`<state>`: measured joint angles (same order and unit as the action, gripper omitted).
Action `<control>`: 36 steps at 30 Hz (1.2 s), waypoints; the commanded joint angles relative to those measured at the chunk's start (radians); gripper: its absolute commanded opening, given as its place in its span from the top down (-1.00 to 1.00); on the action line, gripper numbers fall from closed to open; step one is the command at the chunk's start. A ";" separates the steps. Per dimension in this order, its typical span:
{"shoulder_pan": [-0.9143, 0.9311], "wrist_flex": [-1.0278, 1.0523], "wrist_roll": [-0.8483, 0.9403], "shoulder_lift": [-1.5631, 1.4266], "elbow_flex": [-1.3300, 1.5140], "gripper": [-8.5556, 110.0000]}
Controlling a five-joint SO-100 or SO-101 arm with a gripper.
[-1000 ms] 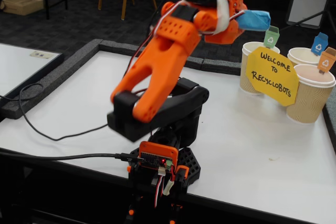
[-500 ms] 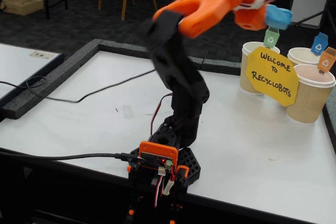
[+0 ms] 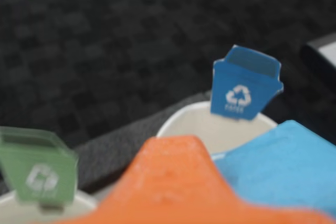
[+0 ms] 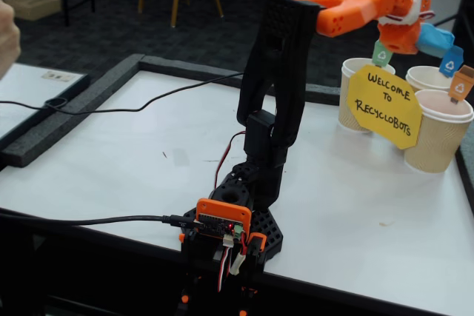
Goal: Sort rubbish by color.
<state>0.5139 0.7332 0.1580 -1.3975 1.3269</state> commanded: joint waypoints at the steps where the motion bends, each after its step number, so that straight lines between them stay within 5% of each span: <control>1: 0.023 -0.044 0.011 0.020 -0.238 0.85; 26: 0.012 -0.156 0.011 0.084 -0.255 0.63; 36: 0.025 -0.014 0.003 -0.057 -0.249 0.79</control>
<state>0.5139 0.6504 0.1580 -1.2579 1.1980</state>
